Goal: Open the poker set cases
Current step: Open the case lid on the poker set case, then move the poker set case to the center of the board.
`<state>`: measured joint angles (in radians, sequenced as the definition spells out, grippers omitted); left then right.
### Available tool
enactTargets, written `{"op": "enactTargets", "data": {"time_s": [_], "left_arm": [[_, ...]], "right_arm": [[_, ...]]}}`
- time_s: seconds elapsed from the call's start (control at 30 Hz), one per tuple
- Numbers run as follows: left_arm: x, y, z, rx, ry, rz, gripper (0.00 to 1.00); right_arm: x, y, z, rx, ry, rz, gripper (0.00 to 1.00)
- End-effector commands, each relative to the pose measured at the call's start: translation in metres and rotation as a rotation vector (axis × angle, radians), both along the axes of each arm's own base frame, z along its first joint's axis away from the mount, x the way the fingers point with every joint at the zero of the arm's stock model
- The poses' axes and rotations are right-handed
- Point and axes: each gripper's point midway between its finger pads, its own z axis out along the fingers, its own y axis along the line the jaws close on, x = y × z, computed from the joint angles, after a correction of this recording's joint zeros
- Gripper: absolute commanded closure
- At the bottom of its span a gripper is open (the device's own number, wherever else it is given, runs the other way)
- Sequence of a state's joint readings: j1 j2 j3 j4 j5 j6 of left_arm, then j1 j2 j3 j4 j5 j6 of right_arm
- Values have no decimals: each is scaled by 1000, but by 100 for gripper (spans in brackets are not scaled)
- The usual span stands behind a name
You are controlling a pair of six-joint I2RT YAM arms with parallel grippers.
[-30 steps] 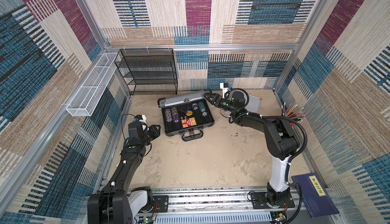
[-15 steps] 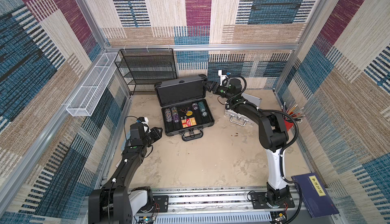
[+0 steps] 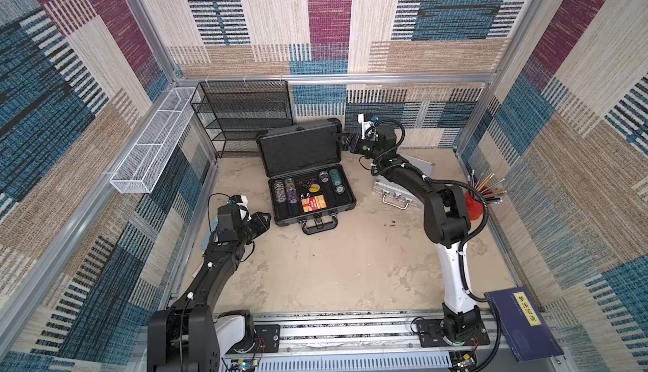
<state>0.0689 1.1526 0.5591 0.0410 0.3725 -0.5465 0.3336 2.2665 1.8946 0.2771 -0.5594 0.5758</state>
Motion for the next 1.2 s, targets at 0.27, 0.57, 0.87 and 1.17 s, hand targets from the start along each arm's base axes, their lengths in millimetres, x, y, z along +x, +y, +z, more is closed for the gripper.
{"op": "enactTargets", "data": {"time_s": [0.27, 0.57, 0.87, 1.17], "left_arm": [[17, -13, 1, 50, -9, -48, 67], [33, -15, -10, 91, 22, -61, 71], [32, -25, -28, 110, 86, -85, 73], [34, -25, -44, 154, 142, -96, 74]], "right_arm": [[-20, -50, -34, -482, -12, -138, 22], [-51, -79, -136, -672, 218, -147, 47], [-67, -67, -160, -668, 260, -110, 44], [-72, -57, -175, -675, 275, -101, 43]]}}
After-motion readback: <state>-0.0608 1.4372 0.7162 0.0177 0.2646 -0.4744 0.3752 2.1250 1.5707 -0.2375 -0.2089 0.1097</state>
